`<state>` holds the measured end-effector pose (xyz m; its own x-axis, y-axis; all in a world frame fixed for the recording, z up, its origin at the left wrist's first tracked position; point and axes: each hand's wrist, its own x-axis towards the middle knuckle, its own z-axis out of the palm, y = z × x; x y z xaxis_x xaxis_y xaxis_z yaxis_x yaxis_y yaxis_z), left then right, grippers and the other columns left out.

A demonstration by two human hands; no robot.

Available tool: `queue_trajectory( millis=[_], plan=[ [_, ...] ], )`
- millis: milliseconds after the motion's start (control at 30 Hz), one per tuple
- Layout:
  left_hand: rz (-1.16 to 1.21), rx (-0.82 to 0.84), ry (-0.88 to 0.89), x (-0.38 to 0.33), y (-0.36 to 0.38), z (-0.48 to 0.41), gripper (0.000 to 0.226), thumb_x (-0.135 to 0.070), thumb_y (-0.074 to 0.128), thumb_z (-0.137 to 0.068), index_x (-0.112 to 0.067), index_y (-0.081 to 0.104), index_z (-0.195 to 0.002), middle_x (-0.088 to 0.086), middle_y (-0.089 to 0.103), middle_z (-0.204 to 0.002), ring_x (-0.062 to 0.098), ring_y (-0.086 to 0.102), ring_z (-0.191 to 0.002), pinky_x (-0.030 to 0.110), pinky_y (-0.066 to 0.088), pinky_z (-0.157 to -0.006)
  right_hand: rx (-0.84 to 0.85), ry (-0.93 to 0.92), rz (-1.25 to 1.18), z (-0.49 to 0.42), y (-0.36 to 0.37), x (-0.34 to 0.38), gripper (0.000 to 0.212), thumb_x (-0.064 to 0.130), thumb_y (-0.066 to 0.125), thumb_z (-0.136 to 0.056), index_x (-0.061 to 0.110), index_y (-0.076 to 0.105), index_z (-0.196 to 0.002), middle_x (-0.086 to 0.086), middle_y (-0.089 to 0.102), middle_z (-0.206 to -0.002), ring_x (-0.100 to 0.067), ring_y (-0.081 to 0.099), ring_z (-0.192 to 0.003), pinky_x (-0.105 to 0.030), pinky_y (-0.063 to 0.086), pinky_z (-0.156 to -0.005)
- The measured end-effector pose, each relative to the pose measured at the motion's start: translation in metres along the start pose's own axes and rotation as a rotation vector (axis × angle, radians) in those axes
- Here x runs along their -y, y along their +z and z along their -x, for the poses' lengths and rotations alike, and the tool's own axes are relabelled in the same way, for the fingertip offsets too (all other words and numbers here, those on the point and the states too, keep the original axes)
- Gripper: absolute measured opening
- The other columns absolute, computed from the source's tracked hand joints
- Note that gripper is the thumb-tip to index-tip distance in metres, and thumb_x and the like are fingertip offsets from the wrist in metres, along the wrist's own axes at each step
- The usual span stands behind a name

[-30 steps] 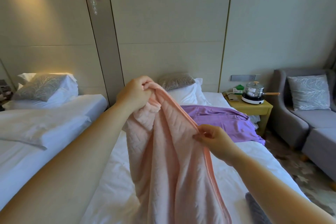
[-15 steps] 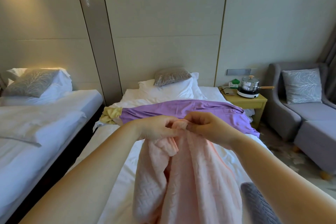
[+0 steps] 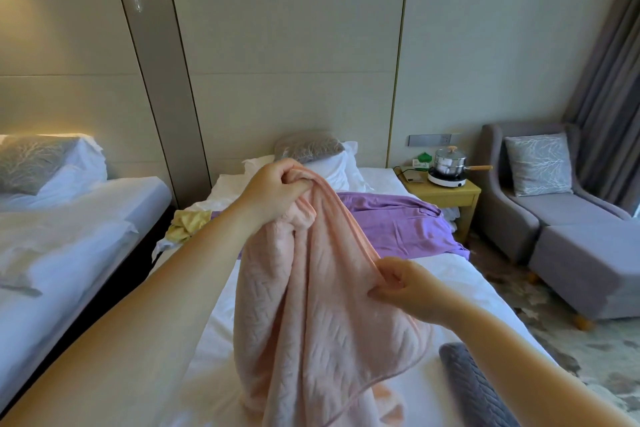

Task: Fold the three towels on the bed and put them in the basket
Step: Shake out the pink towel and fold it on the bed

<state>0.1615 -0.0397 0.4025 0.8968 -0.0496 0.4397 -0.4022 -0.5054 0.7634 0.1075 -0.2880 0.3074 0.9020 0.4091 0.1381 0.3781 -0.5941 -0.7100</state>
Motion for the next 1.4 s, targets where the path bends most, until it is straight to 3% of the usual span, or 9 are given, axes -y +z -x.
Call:
queue_trajectory(
  millis=[167, 267, 433, 633, 800, 933, 1100, 1233, 1400],
  plan=[
    [-0.001, -0.202, -0.074, 0.018, -0.020, -0.007, 0.009, -0.016, 0.060, -0.085, -0.024, 0.063, -0.081, -0.010, 0.059, -0.076, 0.001, 0.052, -0.067, 0.005, 0.037, -0.053, -0.061, 0.117, 0.105, 0.007, -0.009, -0.013, 0.004, 0.018, 0.067, -0.082, 0.021, 0.065, -0.081, 0.007, 0.053, -0.068, -0.006, 0.047, -0.066, -0.016, 0.035, -0.061],
    [-0.063, -0.261, -0.157, 0.036, -0.026, -0.005, 0.013, -0.020, 0.058, -0.085, -0.027, 0.058, -0.075, -0.010, 0.057, -0.074, 0.005, 0.051, -0.066, 0.019, 0.039, -0.057, -0.167, 0.134, 0.099, 0.009, -0.026, -0.013, 0.005, 0.020, 0.066, -0.085, 0.015, 0.067, -0.083, 0.008, 0.056, -0.068, 0.001, 0.047, -0.061, -0.013, 0.035, -0.056],
    [-0.159, -0.282, -0.278, 0.064, -0.025, 0.002, 0.013, -0.030, 0.057, -0.085, -0.017, 0.058, -0.084, -0.003, 0.059, -0.078, 0.009, 0.052, -0.067, 0.027, 0.039, -0.058, -0.375, 0.179, -0.036, -0.001, -0.055, 0.001, 0.005, 0.023, 0.069, -0.083, 0.024, 0.066, -0.088, 0.005, 0.066, -0.078, -0.015, 0.058, -0.071, -0.030, 0.048, -0.068],
    [-0.237, -0.289, -0.361, 0.084, -0.029, 0.011, 0.019, -0.037, 0.058, -0.087, -0.018, 0.058, -0.086, -0.001, 0.061, -0.080, 0.012, 0.054, -0.069, 0.027, 0.038, -0.056, -0.311, 0.163, 0.045, -0.007, -0.081, 0.014, 0.015, 0.024, 0.074, -0.079, 0.020, 0.063, -0.089, -0.002, 0.066, -0.065, -0.021, 0.058, -0.062, -0.031, 0.049, -0.063],
    [-0.287, -0.150, -0.404, 0.090, -0.024, 0.017, 0.025, -0.040, 0.061, -0.087, -0.016, 0.058, -0.090, -0.004, 0.055, -0.083, 0.023, 0.057, -0.087, 0.029, 0.039, -0.065, -0.329, 0.266, 0.005, -0.017, -0.073, 0.014, 0.015, 0.030, 0.068, -0.085, 0.015, 0.066, -0.084, -0.007, 0.071, -0.081, -0.020, 0.061, -0.071, -0.034, 0.052, -0.070],
    [-0.591, 0.048, -0.598, 0.092, -0.021, 0.026, 0.085, -0.067, 0.051, -0.083, 0.001, 0.042, -0.135, 0.020, 0.050, -0.132, 0.034, 0.046, -0.124, 0.038, 0.040, -0.100, -0.312, 0.368, -0.195, -0.027, -0.056, 0.007, 0.011, 0.023, 0.065, -0.087, 0.016, 0.062, -0.096, -0.009, 0.066, -0.087, -0.024, 0.062, -0.079, -0.041, 0.053, -0.077],
    [-0.498, 0.181, -0.615, 0.097, -0.029, 0.033, 0.058, -0.044, 0.058, -0.090, 0.006, 0.056, -0.121, 0.025, 0.058, -0.122, 0.037, 0.055, -0.112, 0.039, 0.045, -0.092, -0.250, 0.334, -0.291, -0.033, -0.042, 0.000, 0.014, 0.014, 0.060, -0.090, 0.026, 0.064, -0.095, -0.005, 0.063, -0.072, -0.018, 0.056, -0.061, -0.028, 0.045, -0.053],
    [-0.511, 0.123, -0.564, 0.100, -0.042, 0.040, 0.041, -0.034, 0.064, -0.088, -0.003, 0.061, -0.113, 0.018, 0.058, -0.120, 0.032, 0.055, -0.109, 0.034, 0.044, -0.085, -0.252, 0.336, -0.202, -0.037, -0.030, -0.010, 0.016, 0.020, 0.062, -0.090, 0.025, 0.064, -0.105, -0.003, 0.069, -0.092, -0.017, 0.062, -0.077, -0.028, 0.050, -0.067],
    [-0.709, 0.221, -0.659, 0.119, -0.049, 0.062, 0.066, -0.042, 0.070, -0.081, 0.000, 0.053, -0.127, 0.017, 0.060, -0.123, 0.030, 0.058, -0.109, 0.028, 0.040, -0.071, -0.097, 0.409, 0.086, -0.038, -0.008, -0.025, 0.032, 0.025, 0.070, -0.082, 0.014, 0.064, -0.112, -0.003, 0.064, -0.101, -0.019, 0.060, -0.092, -0.028, 0.047, -0.080]
  ],
)
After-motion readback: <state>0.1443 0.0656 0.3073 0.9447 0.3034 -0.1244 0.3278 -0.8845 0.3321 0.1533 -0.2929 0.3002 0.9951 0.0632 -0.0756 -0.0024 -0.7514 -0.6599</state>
